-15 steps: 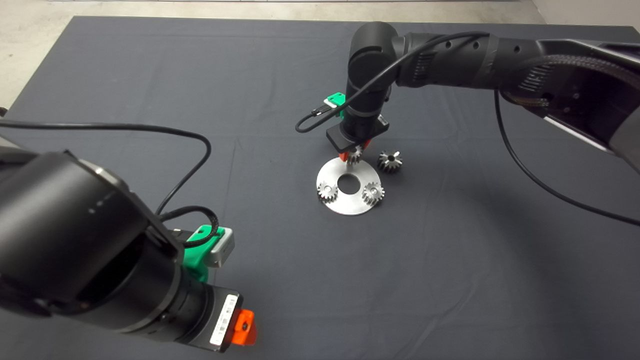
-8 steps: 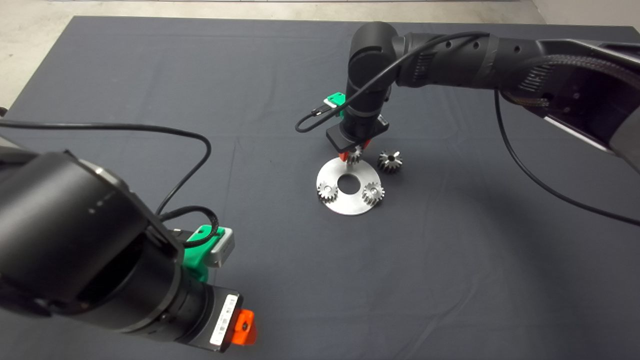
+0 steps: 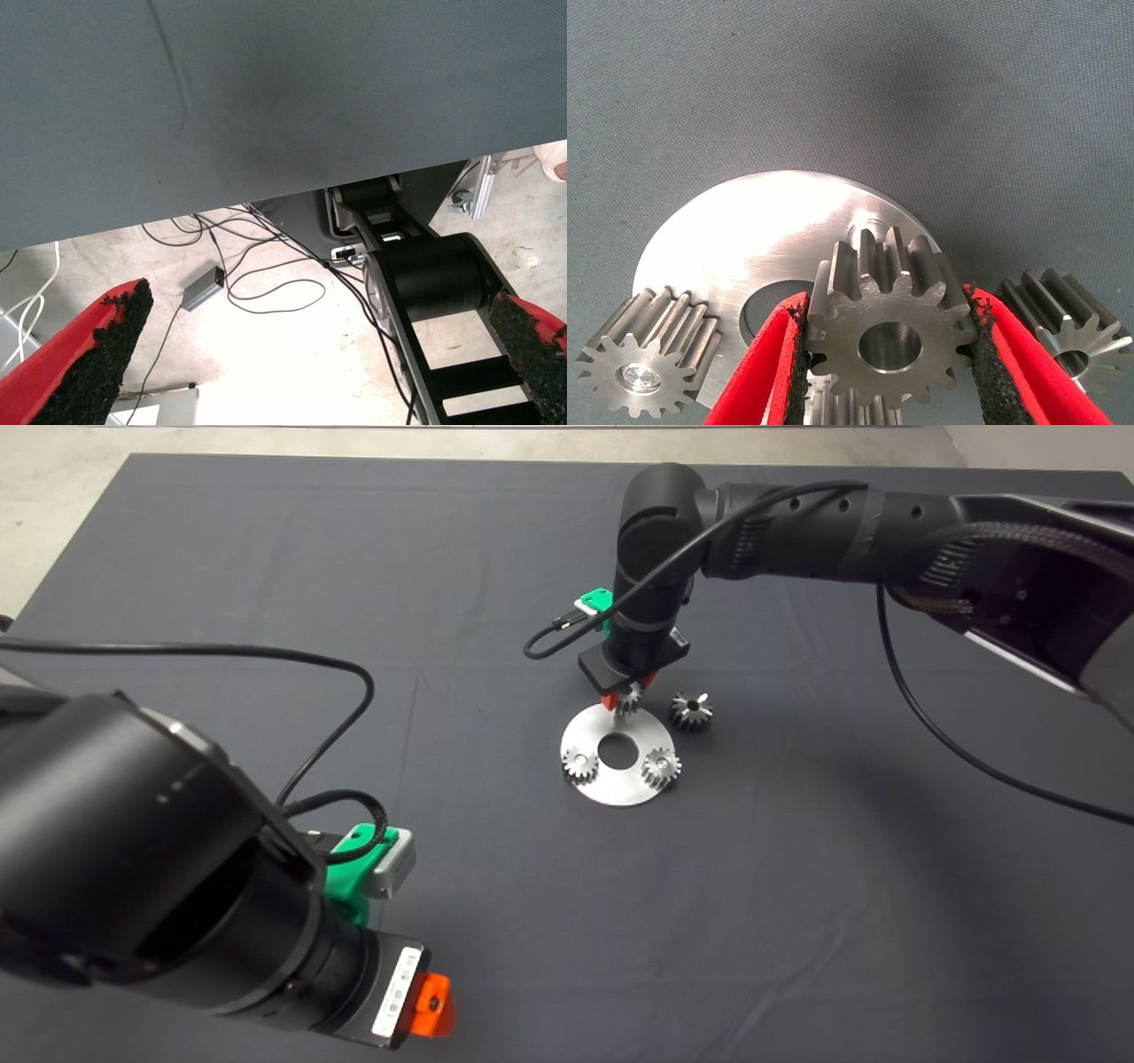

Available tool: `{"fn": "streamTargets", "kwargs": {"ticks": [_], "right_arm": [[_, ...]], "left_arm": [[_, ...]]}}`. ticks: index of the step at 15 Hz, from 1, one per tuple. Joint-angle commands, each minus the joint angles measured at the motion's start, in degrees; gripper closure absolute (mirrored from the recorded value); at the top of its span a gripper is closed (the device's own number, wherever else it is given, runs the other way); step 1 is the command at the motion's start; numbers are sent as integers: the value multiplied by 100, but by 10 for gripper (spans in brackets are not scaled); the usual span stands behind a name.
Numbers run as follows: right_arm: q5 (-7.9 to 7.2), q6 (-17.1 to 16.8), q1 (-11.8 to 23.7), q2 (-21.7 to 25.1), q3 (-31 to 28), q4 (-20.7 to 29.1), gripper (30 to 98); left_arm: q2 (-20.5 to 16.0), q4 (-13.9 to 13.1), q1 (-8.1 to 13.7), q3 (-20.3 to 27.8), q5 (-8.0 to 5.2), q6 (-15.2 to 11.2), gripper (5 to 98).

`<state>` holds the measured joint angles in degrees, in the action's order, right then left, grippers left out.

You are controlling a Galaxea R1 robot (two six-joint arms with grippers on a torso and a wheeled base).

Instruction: Remove an incorrectly installed larger gear and replace it with the correct smaller gear

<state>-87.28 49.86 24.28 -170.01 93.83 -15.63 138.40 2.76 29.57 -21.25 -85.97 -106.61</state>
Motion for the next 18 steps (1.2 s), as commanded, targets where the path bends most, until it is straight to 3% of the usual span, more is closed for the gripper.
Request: {"fn": "streamTargets", "kwargs": {"ticks": [1,14,18], "right_arm": [[-8,24,139,-37,-7,-169,881],[1,33,45,7,-7,-242,881],[141,41,50,7,2,-283,880]], "left_arm": [[4,-117,93,96,-16,8,55],[8,-117,93,88,-16,8,55],[8,-117,93,88,-16,8,55]]}}
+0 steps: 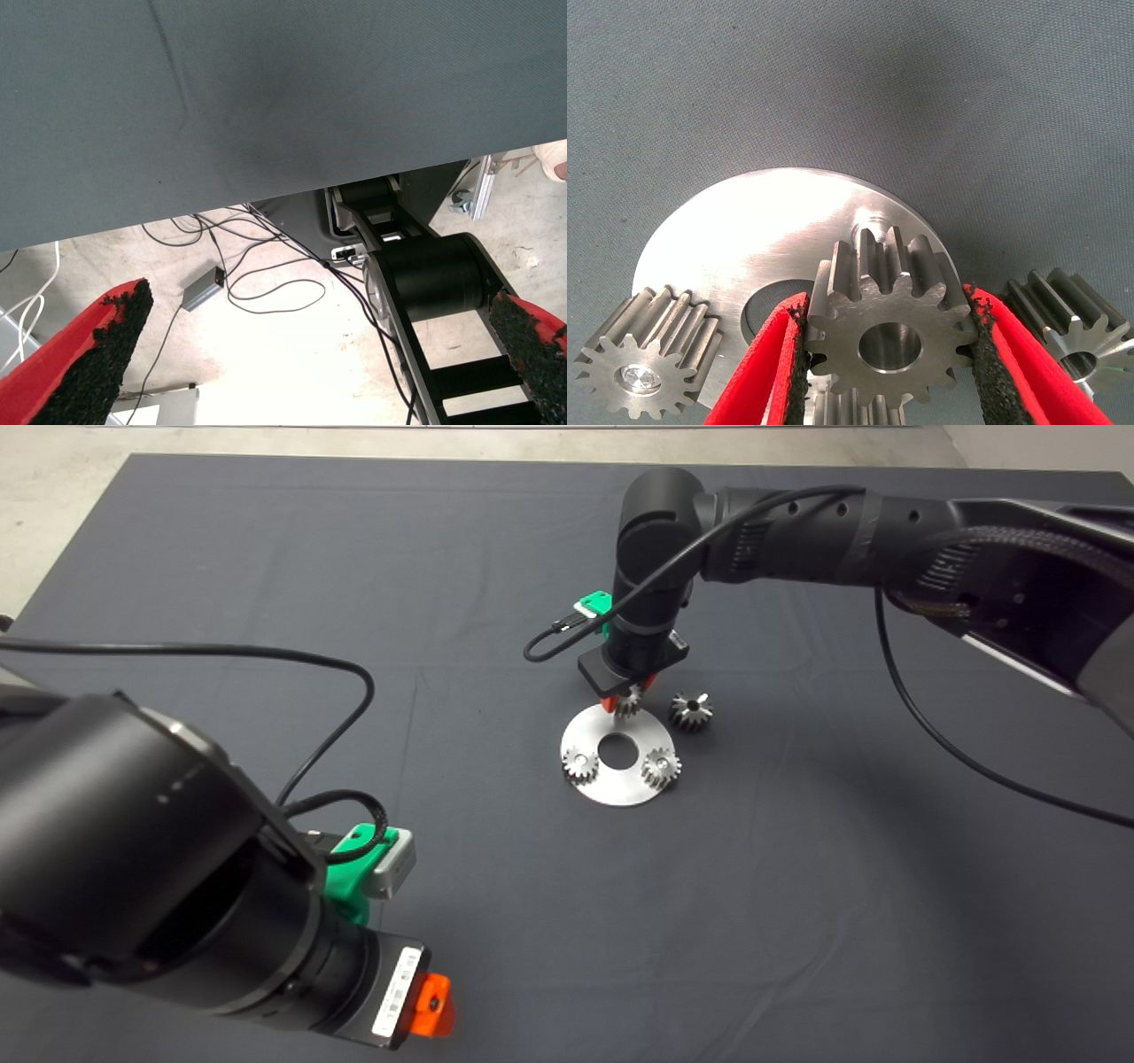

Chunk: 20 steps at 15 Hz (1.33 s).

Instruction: Remove an incorrectly installed larger gear and replace it with the correct smaller gear

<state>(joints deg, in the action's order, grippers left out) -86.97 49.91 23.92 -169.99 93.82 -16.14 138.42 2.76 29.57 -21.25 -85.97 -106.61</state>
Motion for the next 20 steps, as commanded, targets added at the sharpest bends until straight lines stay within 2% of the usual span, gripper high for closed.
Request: {"fn": "streamTargets", "kwargs": {"ticks": [1,5,20], "right_arm": [[136,37,87,-5,38,-232,881],[215,28,96,-5,118,-240,881],[215,32,87,4,135,-240,870]], "left_arm": [[5,-117,93,87,-16,8,55],[5,-117,93,92,-16,8,55],[5,-117,93,88,-16,8,55]]}}
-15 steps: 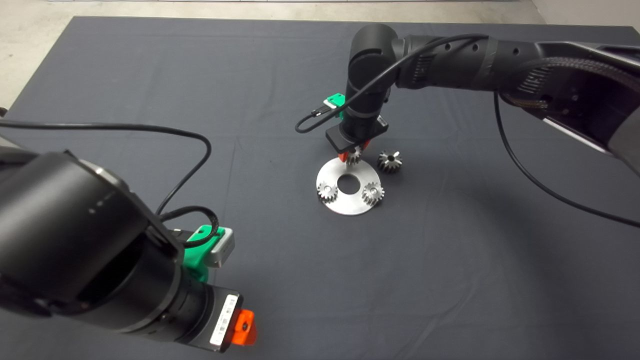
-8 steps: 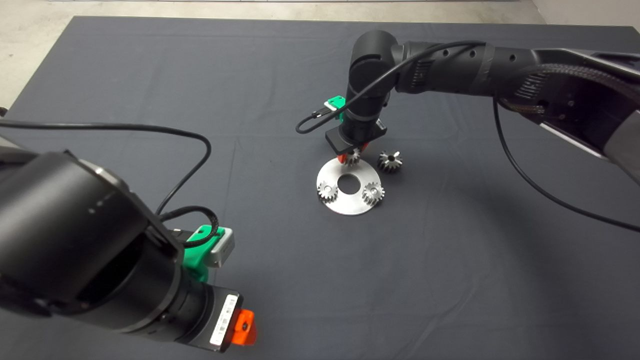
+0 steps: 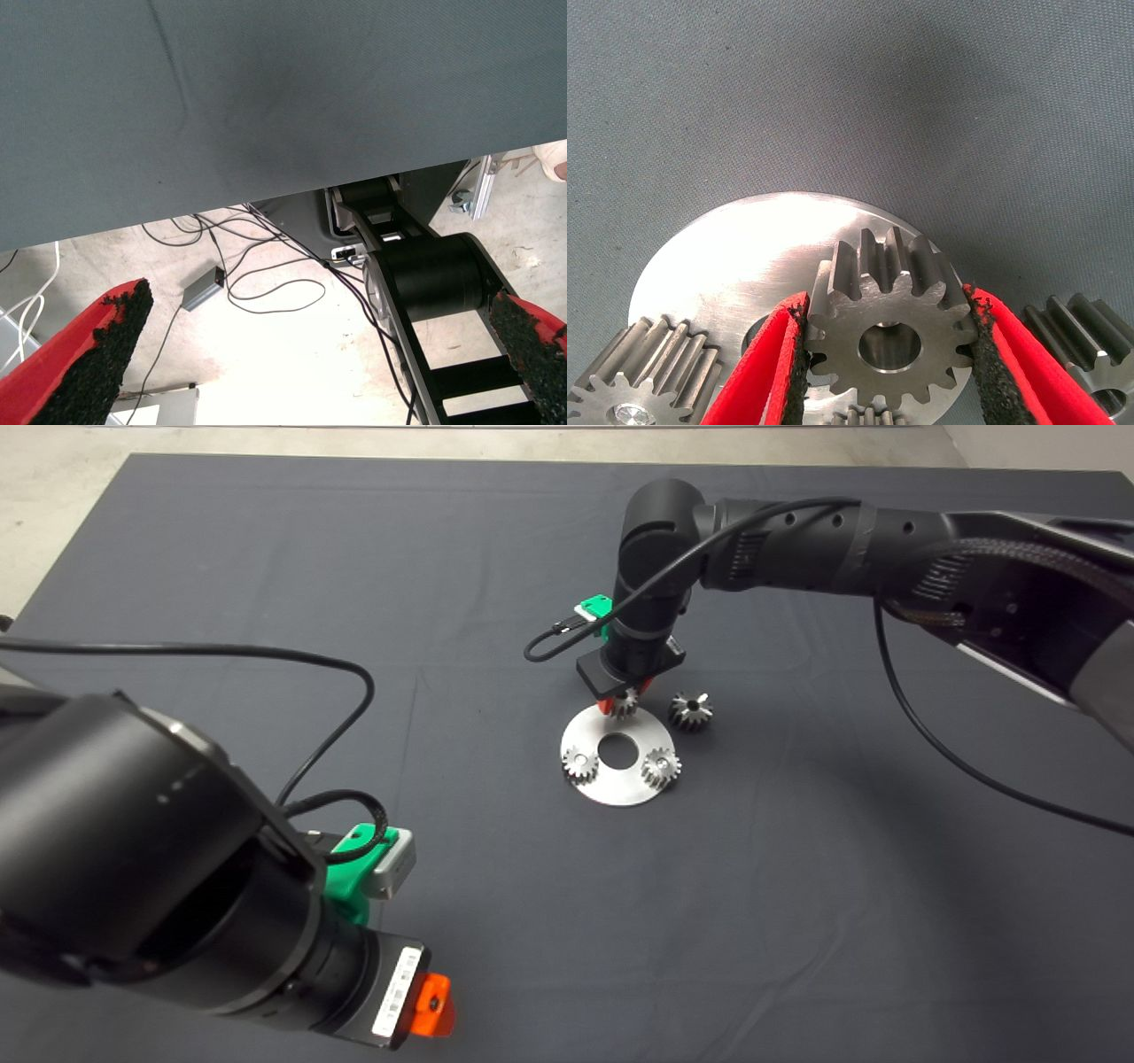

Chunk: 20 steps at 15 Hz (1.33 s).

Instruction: Remove an incorrectly installed larger gear and replace it with the correct smaller gear

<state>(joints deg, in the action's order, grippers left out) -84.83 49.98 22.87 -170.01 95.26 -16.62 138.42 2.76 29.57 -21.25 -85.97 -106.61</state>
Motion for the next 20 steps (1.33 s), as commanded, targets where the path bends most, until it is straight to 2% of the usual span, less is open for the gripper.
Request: {"fn": "streamTargets", "kwargs": {"ticks": [1,5,7,8,10,11,12,13,14,15,17,19,20], "right_arm": [[-9,21,192,-13,-12,-193,870],[-24,12,183,-21,-18,-193,845],[-97,-5,236,24,-18,-167,816],[-222,-50,364,51,-63,-140,805],[-694,-93,1047,86,-231,-15,773],[-858,-93,1228,111,-454,346,750],[-886,-93,1540,329,-798,865,748],[-886,-71,1825,680,-1449,1281,743],[-886,61,1995,1209,-2296,1586,709],[-887,420,2030,1730,-3013,1796,703],[-886,1490,2029,2907,-4915,1908,703],[-894,2160,2029,3823,-6154,1925,651],[-894,2543,2029,4184,-6820,1928,649]], "left_arm": [[5,-117,93,88,-16,8,55],[5,-117,93,96,-16,8,55],[5,-117,93,87,-16,8,55],[5,-117,93,94,-16,8,55],[-3,-117,93,90,-16,8,55],[-3,-117,93,87,-16,8,55],[-12,-117,93,87,-16,8,55],[-30,-117,93,87,-17,8,55],[-32,-117,93,87,-25,8,55],[-38,-117,93,88,-25,8,55],[23,-126,93,87,-34,8,55],[14,-126,93,79,-26,8,55],[53,-126,93,84,-34,17,55]]}}
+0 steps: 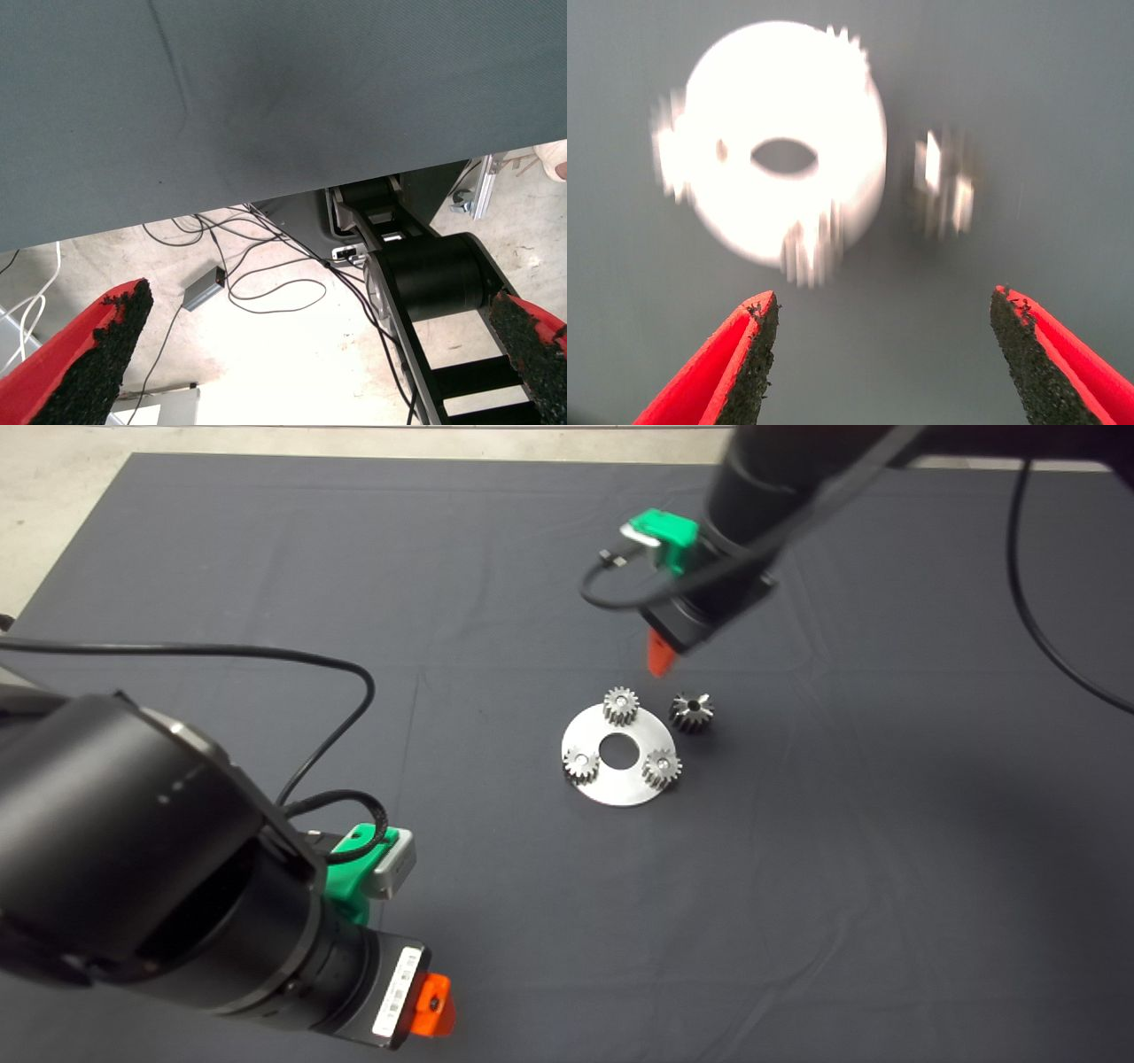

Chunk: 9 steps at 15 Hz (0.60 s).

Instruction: Remove an incorrectly installed larger gear and replace it with the correct smaller gear

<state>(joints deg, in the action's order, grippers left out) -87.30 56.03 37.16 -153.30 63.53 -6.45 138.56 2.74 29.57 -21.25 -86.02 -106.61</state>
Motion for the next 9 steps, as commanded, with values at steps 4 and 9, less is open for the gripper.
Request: {"fn": "streamTargets", "kwargs": {"ticks": [4,9], "right_arm": [[-630,2993,591,2774,-4270,943,596],[-621,2993,573,2774,-4280,969,504]], "left_arm": [[71,-116,93,79,-20,17,55],[57,-125,96,79,-20,17,55]]}}
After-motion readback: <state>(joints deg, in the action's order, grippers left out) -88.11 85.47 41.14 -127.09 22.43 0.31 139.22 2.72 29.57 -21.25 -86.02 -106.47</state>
